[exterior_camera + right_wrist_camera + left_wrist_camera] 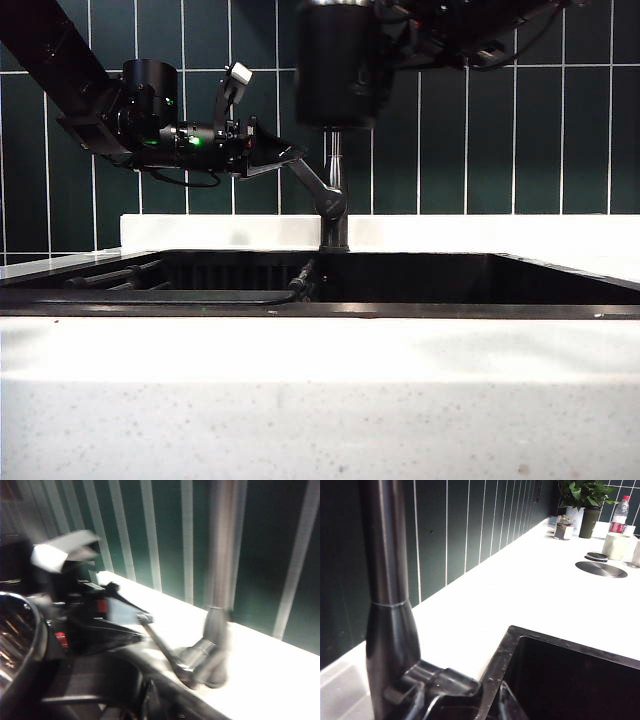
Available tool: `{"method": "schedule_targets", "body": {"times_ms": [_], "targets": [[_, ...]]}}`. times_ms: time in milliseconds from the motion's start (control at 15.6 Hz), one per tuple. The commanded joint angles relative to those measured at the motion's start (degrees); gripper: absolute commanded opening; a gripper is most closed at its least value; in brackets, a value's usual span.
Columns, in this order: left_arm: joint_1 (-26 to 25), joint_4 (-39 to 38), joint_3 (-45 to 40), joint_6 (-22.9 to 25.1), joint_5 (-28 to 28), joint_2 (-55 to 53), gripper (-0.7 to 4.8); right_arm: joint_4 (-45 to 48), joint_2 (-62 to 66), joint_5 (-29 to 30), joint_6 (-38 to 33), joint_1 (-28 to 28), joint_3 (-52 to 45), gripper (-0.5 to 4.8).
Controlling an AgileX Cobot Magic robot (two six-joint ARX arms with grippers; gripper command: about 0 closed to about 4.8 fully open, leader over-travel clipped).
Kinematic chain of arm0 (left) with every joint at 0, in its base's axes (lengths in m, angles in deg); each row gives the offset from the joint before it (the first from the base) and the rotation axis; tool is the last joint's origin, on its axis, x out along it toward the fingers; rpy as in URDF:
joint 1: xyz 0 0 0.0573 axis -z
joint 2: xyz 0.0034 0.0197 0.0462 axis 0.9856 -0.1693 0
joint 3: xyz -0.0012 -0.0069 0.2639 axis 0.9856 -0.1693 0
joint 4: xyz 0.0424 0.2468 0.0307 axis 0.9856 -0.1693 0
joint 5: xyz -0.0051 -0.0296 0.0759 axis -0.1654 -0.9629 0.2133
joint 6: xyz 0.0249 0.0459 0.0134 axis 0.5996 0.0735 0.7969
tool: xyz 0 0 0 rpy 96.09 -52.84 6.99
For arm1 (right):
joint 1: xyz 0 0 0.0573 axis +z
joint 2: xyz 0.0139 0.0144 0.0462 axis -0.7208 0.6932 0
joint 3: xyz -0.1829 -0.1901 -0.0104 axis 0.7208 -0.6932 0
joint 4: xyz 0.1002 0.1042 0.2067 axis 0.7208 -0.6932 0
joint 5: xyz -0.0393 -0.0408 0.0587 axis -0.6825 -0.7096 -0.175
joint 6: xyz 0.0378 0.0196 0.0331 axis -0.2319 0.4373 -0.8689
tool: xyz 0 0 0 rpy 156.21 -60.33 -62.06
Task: Pick up the mug next to the sink, go to the faucet to get some water, pour the water into the sink, and finally put the mug back to its place.
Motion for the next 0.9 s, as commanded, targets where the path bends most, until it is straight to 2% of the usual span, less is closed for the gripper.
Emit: {"method": "schedule_targets", "body": {"times_ms": [64, 192, 384, 769, 897], "targets": [[0.3, -1.4, 0.3, -0.4, -4.3, 0.3, 1.84, 2.4, -0.3, 0.3, -0.4, -0.2, 0.5, -0.01], [0.3, -1.5, 0.3, -0.4, -4.2, 0.3, 1.84, 4.4, 0.8, -1.0, -0.4, -0.2, 1.0, -0.01], [0.3, -1.7, 0.3, -0.4, -4.1, 0.3, 1.84, 1.8, 4.7, -0.9, -0.7, -0.1, 4.6, -0.01], [0.3, -1.7, 0.3, -0.7, -4.3, 0.3, 1.83, 2.9, 6.9, -2.4, -0.6, -0.2, 5.1, -0.01], [0.3, -2.6, 0.3, -1.0, -6.7, 0.3, 1.83, 2.8, 7.3, -2.4, -0.6, -0.2, 5.1, -0.01]]}}
